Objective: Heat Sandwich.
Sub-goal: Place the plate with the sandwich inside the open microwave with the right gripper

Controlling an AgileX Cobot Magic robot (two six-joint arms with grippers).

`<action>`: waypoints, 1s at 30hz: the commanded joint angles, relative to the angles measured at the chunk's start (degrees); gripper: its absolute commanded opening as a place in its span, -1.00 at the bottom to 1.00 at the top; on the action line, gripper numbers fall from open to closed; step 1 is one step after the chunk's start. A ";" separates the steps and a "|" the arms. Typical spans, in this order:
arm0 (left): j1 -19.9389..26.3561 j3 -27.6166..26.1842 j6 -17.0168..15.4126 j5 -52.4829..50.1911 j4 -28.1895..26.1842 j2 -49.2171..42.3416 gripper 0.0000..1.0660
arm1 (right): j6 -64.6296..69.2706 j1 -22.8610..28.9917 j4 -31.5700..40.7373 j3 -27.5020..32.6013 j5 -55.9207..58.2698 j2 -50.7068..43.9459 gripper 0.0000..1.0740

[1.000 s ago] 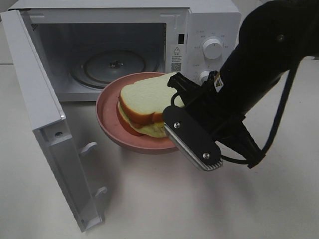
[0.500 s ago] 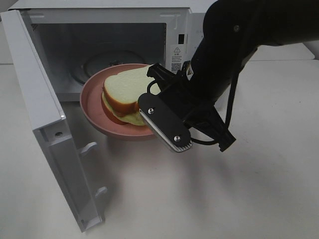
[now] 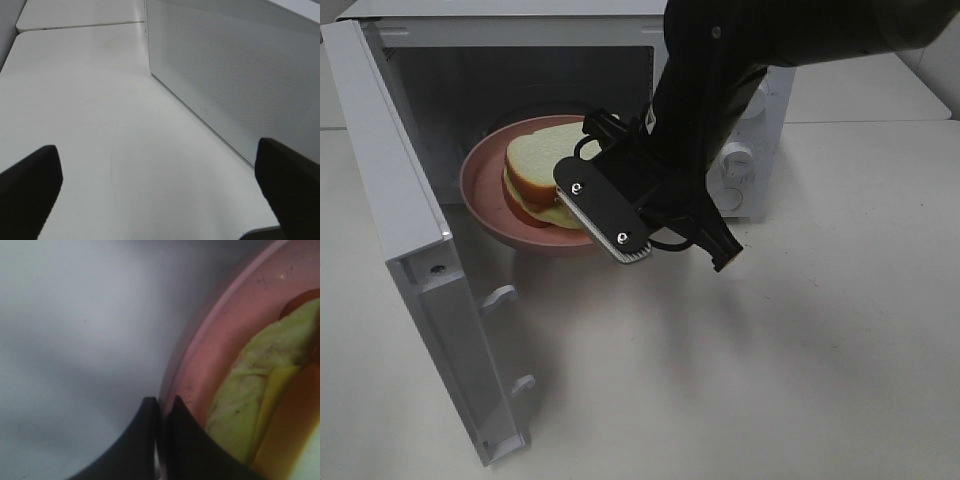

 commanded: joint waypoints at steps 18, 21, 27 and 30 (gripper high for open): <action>-0.29 -0.34 0.00 -0.29 0.17 -1.49 0.94 | 6.99 0.29 -4.07 -19.94 11.29 10.49 -0.98; -0.29 -0.34 0.00 -0.29 0.17 -1.49 0.94 | 7.85 0.29 -4.24 -22.29 12.26 11.86 -0.98; -0.29 -0.34 0.00 -0.29 0.17 -1.49 0.94 | 10.77 0.29 -5.56 -28.76 14.21 15.99 -0.97; -0.29 -0.34 0.00 -0.29 0.17 -1.49 0.94 | 10.83 0.29 -5.56 -31.28 15.07 17.76 -0.97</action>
